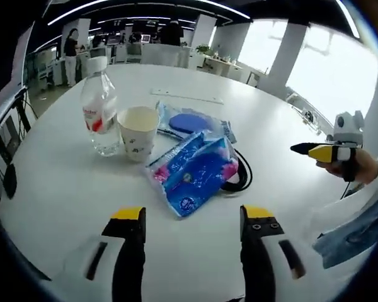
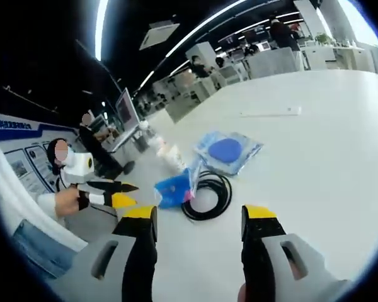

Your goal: Arrange the tabletop items into an orderly group along one side of the table until the central work area is clear of visible clutter.

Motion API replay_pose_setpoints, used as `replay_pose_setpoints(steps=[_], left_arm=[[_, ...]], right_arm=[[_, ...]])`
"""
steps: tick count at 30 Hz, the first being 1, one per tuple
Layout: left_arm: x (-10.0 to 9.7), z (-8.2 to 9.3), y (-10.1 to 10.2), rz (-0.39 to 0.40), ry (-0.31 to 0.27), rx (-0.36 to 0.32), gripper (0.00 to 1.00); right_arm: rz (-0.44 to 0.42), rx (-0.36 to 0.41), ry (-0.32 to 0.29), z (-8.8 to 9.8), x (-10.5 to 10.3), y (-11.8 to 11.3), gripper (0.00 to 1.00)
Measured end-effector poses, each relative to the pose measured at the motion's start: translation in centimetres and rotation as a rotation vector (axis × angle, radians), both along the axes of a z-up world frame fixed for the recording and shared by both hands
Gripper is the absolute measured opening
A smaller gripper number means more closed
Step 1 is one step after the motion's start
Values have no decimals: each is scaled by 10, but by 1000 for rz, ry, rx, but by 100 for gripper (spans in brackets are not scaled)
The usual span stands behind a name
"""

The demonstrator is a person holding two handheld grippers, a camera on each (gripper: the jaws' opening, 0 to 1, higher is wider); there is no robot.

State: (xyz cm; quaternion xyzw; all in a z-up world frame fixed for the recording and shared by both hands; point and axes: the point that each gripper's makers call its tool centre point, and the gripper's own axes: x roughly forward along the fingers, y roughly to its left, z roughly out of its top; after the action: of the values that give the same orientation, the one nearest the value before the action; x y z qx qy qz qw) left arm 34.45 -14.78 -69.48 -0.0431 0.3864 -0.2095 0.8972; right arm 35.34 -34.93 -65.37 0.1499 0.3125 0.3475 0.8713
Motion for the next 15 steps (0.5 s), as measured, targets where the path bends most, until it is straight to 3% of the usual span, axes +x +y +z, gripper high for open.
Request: replay_pose_setpoints(steps=[4,8,15], left_arm=[[9,-6,6,16,0,16,58],[15,-12,3,37,5,-25,57],[19,-26,-1,30,40,-40,54]], right_arm=[[13,-5,16,1,8,9,49],[34,-30,13,-1,18,14,48],[20,-16,35,-7,30,28,45]])
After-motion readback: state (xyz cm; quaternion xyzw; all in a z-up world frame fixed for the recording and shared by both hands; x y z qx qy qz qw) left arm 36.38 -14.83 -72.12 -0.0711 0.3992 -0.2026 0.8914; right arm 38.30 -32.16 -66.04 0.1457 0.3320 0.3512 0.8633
